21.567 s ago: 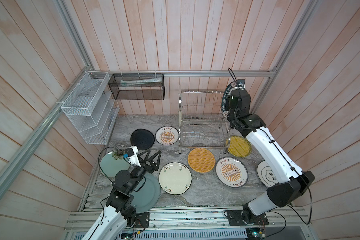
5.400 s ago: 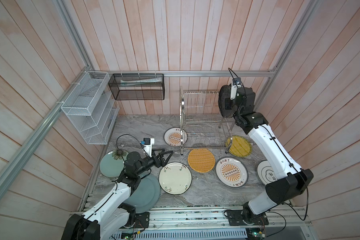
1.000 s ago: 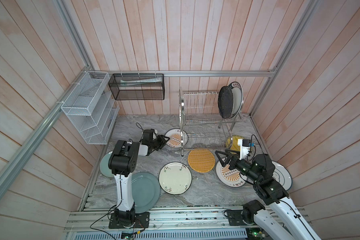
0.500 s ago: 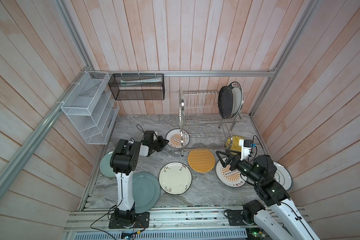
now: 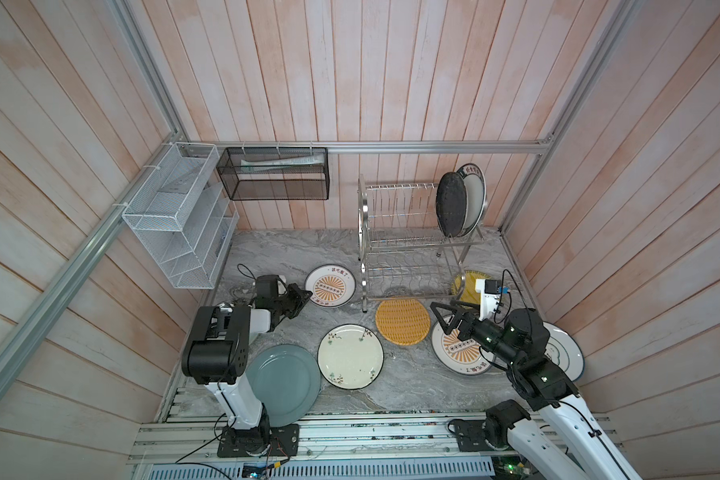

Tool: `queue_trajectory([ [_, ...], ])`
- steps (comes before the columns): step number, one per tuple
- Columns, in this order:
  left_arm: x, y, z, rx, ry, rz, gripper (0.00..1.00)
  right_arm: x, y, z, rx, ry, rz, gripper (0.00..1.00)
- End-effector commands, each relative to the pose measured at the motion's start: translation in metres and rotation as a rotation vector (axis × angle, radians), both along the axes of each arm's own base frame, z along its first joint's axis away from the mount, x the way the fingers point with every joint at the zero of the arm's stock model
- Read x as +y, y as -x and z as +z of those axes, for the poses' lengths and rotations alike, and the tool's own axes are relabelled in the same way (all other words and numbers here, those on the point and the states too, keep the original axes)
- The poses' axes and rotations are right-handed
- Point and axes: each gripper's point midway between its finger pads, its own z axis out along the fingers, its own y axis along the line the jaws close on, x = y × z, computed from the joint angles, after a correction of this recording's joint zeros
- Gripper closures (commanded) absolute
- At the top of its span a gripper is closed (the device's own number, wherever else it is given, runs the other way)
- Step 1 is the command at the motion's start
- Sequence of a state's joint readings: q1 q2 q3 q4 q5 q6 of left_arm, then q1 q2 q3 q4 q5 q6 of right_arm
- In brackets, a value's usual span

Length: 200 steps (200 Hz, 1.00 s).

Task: Load the plates into the dish rack
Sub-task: 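Grasp the white sunburst plate's edge with the left gripper and drag it closer, then tilt the sunburst plate upright with the left gripper while the right gripper reaches toward it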

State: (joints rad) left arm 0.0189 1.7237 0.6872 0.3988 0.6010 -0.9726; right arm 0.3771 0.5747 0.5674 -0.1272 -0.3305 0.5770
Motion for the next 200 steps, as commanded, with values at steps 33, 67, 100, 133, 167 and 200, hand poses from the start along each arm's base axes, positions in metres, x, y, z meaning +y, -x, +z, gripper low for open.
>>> queue_trajectory([
  [33, 0.033, 0.041, 0.062, -0.136, -0.040, 0.037, 1.00, 0.006, -0.008, 0.011, -0.009, -0.016, 0.009, 0.02],
  [67, 0.030, 0.068, 0.101, -0.215, -0.019, 0.030, 1.00, 0.013, -0.016, 0.003, 0.017, -0.019, 0.031, 0.02],
  [100, 0.010, 0.091, 0.127, -0.281, 0.059, -0.042, 1.00, 0.022, -0.020, -0.006, 0.037, -0.043, 0.070, 0.02],
  [133, -0.042, 0.107, 0.137, -0.299, 0.065, -0.167, 1.00, 0.030, -0.024, -0.003, 0.034, -0.063, 0.100, 0.02],
  [167, -0.103, 0.119, 0.141, -0.312, 0.109, -0.279, 1.00, 0.037, -0.025, -0.005, 0.062, -0.102, 0.132, 0.02],
  [200, -0.145, 0.126, 0.141, -0.316, 0.128, -0.364, 1.00, 0.041, -0.020, -0.008, 0.100, -0.144, 0.158, 0.02],
])
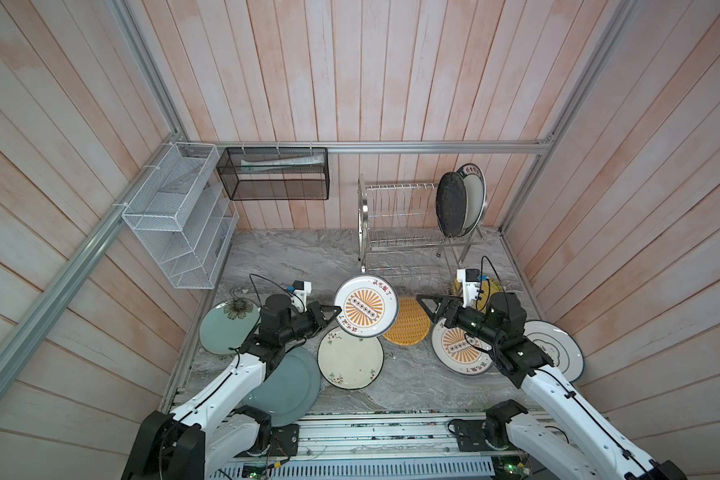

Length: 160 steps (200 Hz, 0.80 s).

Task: Load the plates into the dish rack
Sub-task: 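Tilt the sunburst plate upright with the left gripper while the right gripper reaches toward it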

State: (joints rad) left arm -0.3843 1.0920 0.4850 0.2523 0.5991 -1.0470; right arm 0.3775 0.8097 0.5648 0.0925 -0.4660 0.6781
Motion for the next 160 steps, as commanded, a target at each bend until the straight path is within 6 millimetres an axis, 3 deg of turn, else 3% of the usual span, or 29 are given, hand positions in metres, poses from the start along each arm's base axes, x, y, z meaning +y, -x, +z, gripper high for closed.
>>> queue_trajectory([
  [1, -0.020, -0.010, 0.025, -0.080, 0.047, 0.002, 1.00, 0.007, 0.006, 0.005, 0.005, -0.055, 0.044, 0.02],
  [41, -0.051, -0.008, 0.025, -0.082, 0.064, -0.056, 1.00, 0.005, 0.006, -0.015, 0.082, -0.025, 0.025, 0.12],
  [85, -0.060, -0.007, 0.031, -0.099, 0.077, -0.064, 1.00, 0.002, 0.006, -0.037, 0.153, -0.038, -0.006, 0.21],
  [160, -0.065, -0.008, 0.028, -0.098, 0.079, -0.067, 1.00, 0.014, 0.010, -0.048, 0.201, -0.059, 0.028, 0.60],
])
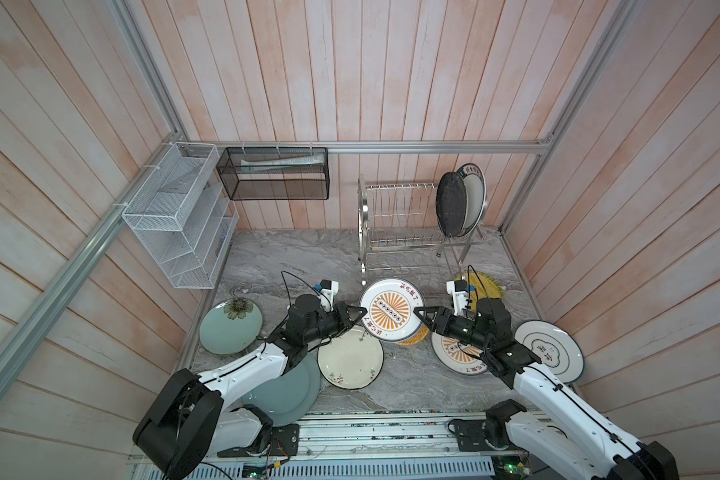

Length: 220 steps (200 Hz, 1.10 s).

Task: Load the plates into the dish rack
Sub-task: 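Tilt the sunburst plate upright with the left gripper while the right gripper reaches toward it, then grasp the sunburst plate's top edge with the right gripper and open the left gripper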

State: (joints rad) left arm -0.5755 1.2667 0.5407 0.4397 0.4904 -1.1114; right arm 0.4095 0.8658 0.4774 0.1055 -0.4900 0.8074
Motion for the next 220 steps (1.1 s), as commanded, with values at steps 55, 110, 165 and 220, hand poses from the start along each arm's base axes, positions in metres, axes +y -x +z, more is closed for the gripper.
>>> queue_trajectory([
  [55, -0.009, -0.009, 0.023, -0.077, 0.039, 0.002, 1.00, 0.004, 0.002, 0.002, 0.008, -0.048, -0.017, 0.80],
  [110, -0.010, -0.010, 0.018, -0.083, 0.024, 0.005, 1.00, 0.000, 0.004, -0.001, 0.053, -0.097, -0.061, 0.92],
  [165, -0.012, -0.011, 0.012, -0.091, -0.003, -0.007, 1.00, -0.002, 0.005, -0.001, 0.070, -0.117, -0.082, 1.00],
  [220, -0.006, -0.009, 0.009, -0.105, -0.033, 0.011, 0.51, -0.011, 0.002, 0.010, 0.029, -0.077, -0.125, 1.00],
])
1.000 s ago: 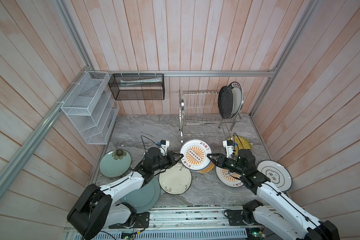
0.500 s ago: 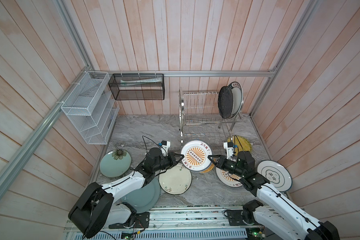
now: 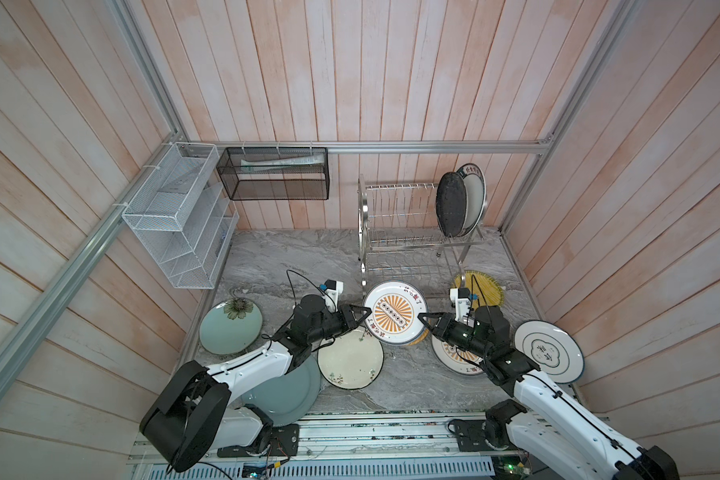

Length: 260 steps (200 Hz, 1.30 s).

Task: Load the plates into the dish rack
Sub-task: 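Grasp the sunburst plate's top edge with the right gripper and open the left gripper, then carry the sunburst plate to the rack with the right gripper while the left arm withdraws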

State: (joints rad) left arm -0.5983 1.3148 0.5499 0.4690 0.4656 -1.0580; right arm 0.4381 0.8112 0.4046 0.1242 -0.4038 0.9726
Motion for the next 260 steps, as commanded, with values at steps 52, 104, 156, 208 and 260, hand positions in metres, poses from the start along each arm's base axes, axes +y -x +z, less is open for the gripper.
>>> queue_trajectory([
  [52, 0.036, -0.003, 0.042, -0.192, -0.059, 0.112, 0.17, -0.023, -0.004, 0.062, -0.171, 0.077, -0.107, 1.00],
  [104, 0.086, 0.005, 0.093, -0.455, -0.147, 0.206, 0.00, -0.032, 0.000, 0.140, -0.348, 0.102, -0.124, 1.00],
  [156, 0.100, 0.018, 0.112, -0.694, -0.279, 0.204, 0.00, -0.027, 0.003, 0.229, -0.532, 0.043, -0.109, 1.00],
  [208, 0.103, 0.014, 0.094, -0.768, -0.280, 0.236, 0.00, -0.044, -0.034, 0.301, -0.646, 0.128, -0.285, 1.00],
  [260, 0.110, 0.004, 0.052, -0.744, -0.347, 0.278, 0.00, -0.062, -0.084, 0.359, -0.697, 0.332, -0.469, 1.00],
])
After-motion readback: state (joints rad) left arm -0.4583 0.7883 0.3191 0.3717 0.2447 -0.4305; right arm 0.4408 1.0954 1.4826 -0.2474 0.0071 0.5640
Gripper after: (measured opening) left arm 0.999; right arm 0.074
